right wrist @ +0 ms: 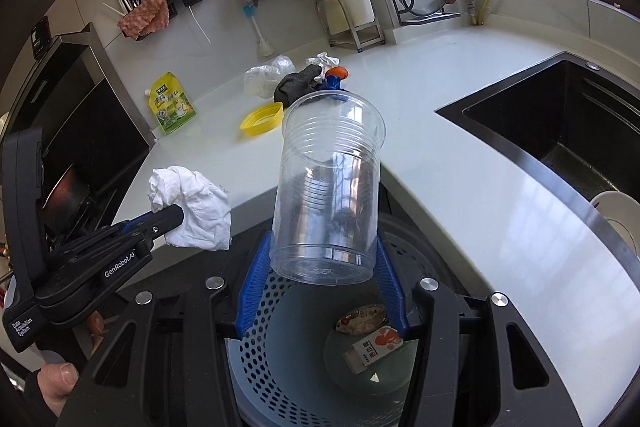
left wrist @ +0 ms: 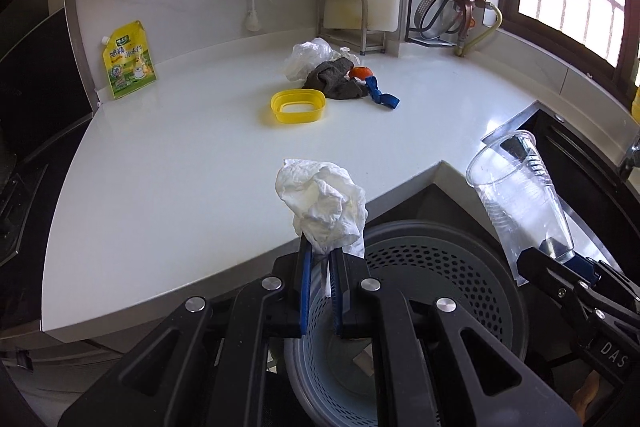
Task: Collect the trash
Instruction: 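Carry the tissue and cup over the grey basket with both tools, then open the left tool to drop the tissue while the right tool releases the cup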
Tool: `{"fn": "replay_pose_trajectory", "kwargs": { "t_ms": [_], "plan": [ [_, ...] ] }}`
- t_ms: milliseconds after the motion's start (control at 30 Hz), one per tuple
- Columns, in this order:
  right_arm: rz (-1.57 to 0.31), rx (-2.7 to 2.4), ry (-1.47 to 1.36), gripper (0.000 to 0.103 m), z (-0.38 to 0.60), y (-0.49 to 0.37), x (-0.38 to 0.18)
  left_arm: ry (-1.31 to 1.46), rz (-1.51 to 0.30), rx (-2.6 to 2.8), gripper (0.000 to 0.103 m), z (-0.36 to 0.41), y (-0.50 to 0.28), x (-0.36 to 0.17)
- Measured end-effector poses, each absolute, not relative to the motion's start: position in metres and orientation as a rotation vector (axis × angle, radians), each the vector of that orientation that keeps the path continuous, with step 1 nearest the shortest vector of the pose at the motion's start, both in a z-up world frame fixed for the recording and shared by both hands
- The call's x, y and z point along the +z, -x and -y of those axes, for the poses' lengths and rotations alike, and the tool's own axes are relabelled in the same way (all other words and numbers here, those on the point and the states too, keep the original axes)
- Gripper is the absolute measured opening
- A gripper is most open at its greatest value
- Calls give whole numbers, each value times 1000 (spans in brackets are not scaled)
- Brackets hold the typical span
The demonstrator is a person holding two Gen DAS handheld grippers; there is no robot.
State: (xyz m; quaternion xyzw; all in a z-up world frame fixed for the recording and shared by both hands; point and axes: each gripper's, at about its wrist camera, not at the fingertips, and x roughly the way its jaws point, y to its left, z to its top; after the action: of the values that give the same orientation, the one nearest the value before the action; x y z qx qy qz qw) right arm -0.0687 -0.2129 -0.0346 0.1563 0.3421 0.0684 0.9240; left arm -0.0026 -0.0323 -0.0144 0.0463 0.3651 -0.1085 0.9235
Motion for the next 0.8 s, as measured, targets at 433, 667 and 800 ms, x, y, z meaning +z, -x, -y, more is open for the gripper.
{"fn": "replay_pose_trajectory", "kwargs": {
  "t_ms": [433, 667, 800],
  "plan": [
    [-777, 144, -275, 49, 194, 116, -57, -108, -805, -239, 9, 26, 48, -46],
    [-798, 142, -280, 49, 195, 127, -62, -126, -815, -242, 9, 30, 57, -51],
    [-808, 141, -285, 49, 197, 130, -65, -126, -822, -248, 9, 32, 59, -53]
  ]
}}
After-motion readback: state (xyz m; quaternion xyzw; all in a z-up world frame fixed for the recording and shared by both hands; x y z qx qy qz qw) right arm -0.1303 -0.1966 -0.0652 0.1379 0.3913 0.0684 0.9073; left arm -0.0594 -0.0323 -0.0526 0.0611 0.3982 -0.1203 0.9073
